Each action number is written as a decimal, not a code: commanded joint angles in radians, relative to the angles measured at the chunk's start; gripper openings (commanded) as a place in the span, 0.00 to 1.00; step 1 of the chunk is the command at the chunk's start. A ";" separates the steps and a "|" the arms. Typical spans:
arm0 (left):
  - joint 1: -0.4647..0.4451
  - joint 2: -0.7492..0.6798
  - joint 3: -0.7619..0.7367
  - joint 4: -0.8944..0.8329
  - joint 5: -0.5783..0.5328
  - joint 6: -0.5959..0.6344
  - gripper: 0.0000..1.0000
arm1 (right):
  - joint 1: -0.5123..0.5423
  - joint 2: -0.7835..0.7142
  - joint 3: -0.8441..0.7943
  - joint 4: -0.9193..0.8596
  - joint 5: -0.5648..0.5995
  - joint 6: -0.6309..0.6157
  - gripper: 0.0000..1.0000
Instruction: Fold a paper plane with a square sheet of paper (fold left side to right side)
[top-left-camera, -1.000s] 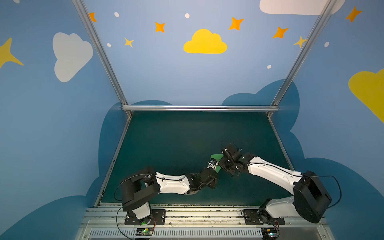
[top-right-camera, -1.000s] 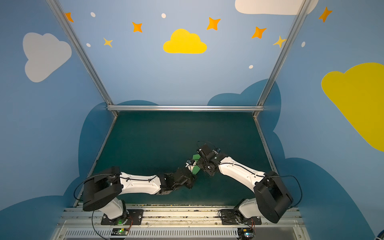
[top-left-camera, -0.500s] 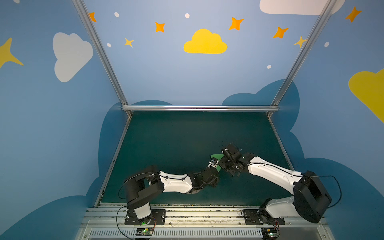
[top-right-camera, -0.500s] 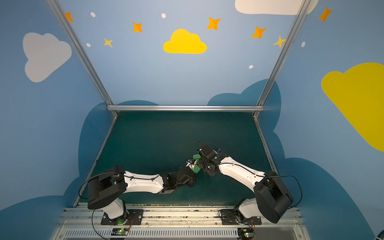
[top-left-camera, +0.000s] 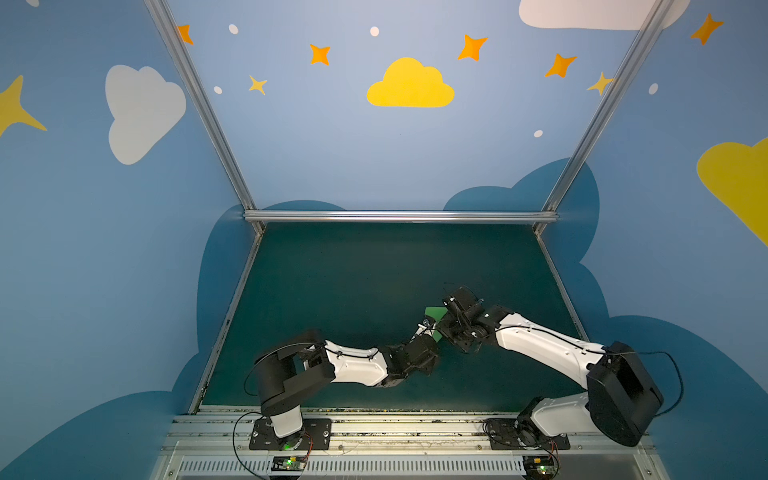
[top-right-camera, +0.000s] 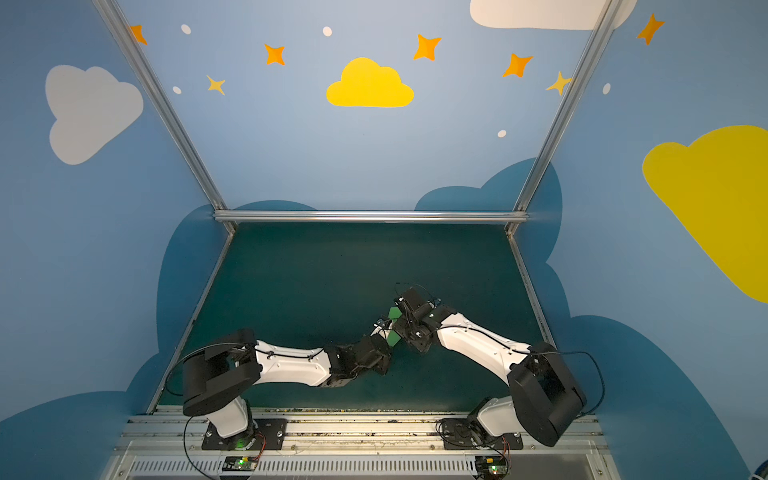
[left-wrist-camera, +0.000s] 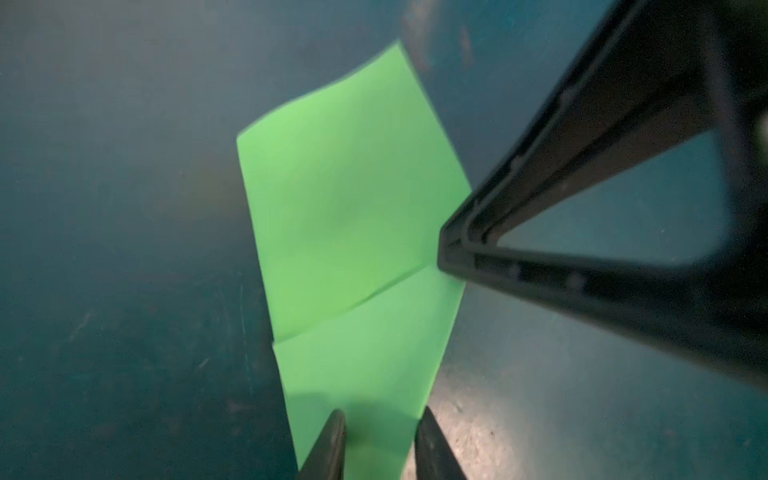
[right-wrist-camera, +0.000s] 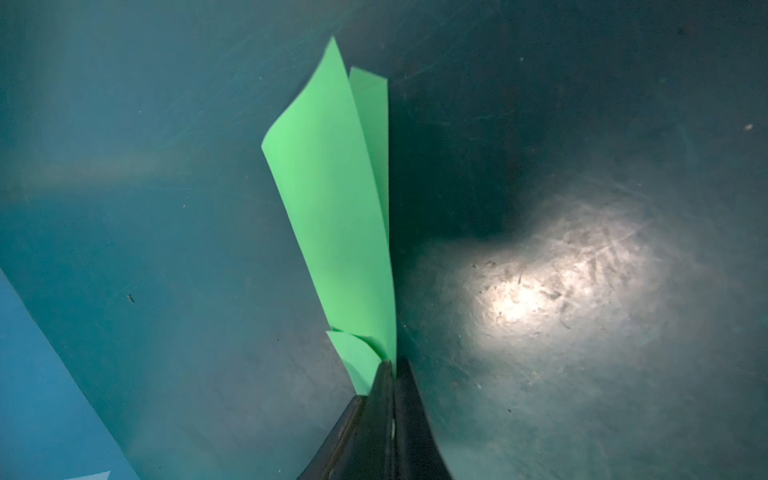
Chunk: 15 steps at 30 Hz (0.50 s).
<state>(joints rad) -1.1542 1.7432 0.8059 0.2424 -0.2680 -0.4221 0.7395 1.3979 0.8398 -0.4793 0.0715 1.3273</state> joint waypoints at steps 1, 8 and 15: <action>-0.003 0.018 0.023 -0.009 0.004 0.023 0.21 | 0.003 -0.016 0.015 0.009 -0.010 0.010 0.00; 0.008 0.015 0.021 -0.006 0.022 0.018 0.06 | 0.001 -0.022 0.015 0.007 -0.013 0.013 0.00; 0.020 -0.003 0.013 -0.003 0.058 0.015 0.04 | -0.007 -0.030 0.006 0.009 -0.012 0.027 0.00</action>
<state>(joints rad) -1.1423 1.7477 0.8070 0.2424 -0.2352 -0.4194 0.7380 1.3926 0.8398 -0.4721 0.0601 1.3350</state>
